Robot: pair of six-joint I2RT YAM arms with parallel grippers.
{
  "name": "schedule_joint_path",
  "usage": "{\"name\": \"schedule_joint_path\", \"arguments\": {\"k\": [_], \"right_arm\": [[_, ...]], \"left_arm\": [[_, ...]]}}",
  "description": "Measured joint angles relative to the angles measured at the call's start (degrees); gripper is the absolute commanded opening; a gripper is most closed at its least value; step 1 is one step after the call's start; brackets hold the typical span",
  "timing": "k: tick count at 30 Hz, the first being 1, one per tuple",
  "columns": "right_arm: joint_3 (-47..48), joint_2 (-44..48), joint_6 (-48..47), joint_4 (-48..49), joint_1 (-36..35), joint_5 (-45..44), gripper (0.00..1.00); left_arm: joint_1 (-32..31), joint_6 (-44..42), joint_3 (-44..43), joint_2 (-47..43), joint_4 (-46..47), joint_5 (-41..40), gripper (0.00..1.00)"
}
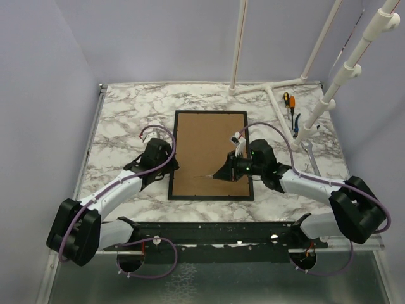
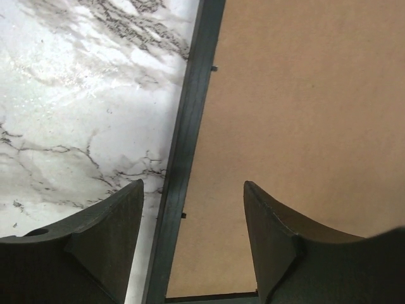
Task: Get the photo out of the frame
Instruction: Adjust the photo frame at the center of the board.
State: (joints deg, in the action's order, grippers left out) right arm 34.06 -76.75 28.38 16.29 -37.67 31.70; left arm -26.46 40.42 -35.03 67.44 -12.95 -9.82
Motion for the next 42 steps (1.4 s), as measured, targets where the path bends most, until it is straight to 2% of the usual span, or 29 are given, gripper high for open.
{"name": "schedule_joint_path", "arguments": {"k": [6,11,19,25,29,33,37,42], "right_arm": [[-4.0,-0.5,-4.7,6.6,0.0,1.0,0.01],[-4.1,0.4,-9.3,7.8,0.0,1.0,0.01],[-5.6,0.6,-13.6,12.5,0.0,1.9,0.01],[-6.9,0.0,-15.9,15.3,0.0,4.8,0.01],[-7.3,-1.6,-16.5,18.2,0.0,6.7,0.01],[-11.9,-1.7,-18.0,24.8,0.0,7.3,0.01],[-14.2,-2.3,-19.9,27.2,0.0,7.3,0.01],[-13.5,-5.6,-20.9,29.0,0.0,8.2,0.01]], "left_arm": [[0.0,-0.3,1.2,2.1,0.6,-0.3,0.62],[0.0,-0.5,1.2,5.2,1.9,-0.3,0.47],[0.0,-0.6,1.2,8.3,2.4,-0.1,0.35],[0.0,-0.1,1.2,9.8,3.8,1.4,0.17],[-0.3,0.5,1.2,10.2,5.0,2.2,0.16],[-1.8,2.2,1.4,10.3,5.7,3.0,0.16],[-3.4,4.2,1.7,10.3,6.3,3.1,0.17],[-4.5,5.3,1.7,10.3,6.4,3.1,0.25]]}}
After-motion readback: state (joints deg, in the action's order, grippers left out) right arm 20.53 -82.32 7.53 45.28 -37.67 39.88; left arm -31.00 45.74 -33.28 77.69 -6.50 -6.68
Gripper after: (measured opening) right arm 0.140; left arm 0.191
